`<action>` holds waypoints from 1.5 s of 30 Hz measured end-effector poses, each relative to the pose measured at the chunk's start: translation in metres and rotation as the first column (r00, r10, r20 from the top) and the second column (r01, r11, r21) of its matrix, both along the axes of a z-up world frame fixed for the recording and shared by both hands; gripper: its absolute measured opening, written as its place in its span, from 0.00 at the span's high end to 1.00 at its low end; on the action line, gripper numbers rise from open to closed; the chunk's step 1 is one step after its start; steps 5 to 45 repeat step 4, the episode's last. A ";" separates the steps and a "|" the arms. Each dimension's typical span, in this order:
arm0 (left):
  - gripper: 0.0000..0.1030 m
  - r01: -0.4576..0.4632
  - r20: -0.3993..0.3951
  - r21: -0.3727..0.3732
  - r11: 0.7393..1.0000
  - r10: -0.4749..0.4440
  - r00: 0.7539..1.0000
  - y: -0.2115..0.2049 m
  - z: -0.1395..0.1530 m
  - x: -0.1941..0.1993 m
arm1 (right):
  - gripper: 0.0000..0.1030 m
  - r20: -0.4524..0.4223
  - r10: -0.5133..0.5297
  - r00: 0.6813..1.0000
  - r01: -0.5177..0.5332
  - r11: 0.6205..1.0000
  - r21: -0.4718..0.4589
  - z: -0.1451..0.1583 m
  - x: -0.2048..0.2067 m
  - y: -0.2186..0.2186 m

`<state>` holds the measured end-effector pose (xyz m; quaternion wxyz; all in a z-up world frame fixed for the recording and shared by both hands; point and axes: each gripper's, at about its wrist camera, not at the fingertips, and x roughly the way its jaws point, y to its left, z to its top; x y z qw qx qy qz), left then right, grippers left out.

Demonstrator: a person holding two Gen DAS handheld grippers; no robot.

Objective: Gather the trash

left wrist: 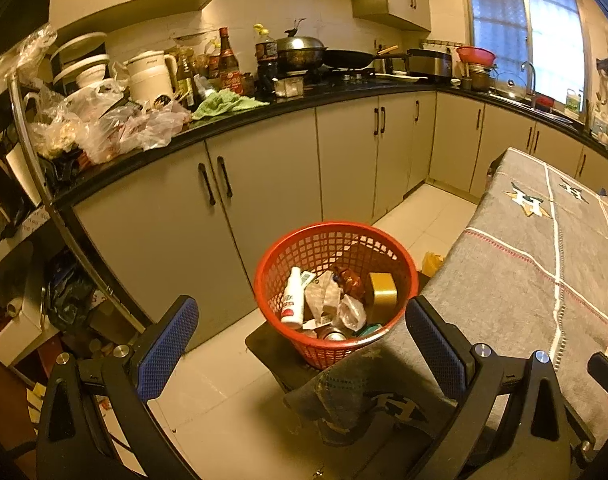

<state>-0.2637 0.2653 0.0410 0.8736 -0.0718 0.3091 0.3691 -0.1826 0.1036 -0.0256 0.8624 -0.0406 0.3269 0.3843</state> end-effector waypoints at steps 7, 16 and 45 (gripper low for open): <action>0.00 0.028 -0.003 0.014 0.999 -0.028 1.000 -0.019 0.008 0.006 | 0.17 -0.011 -0.012 1.000 0.012 1.000 0.010 0.001 0.004 -0.007; 0.00 0.028 -0.003 0.014 0.999 -0.028 1.000 -0.019 0.008 0.006 | 0.17 -0.011 -0.012 1.000 0.012 1.000 0.010 0.001 0.004 -0.007; 0.00 0.028 -0.003 0.014 0.999 -0.028 1.000 -0.019 0.008 0.006 | 0.17 -0.011 -0.012 1.000 0.012 1.000 0.010 0.001 0.004 -0.007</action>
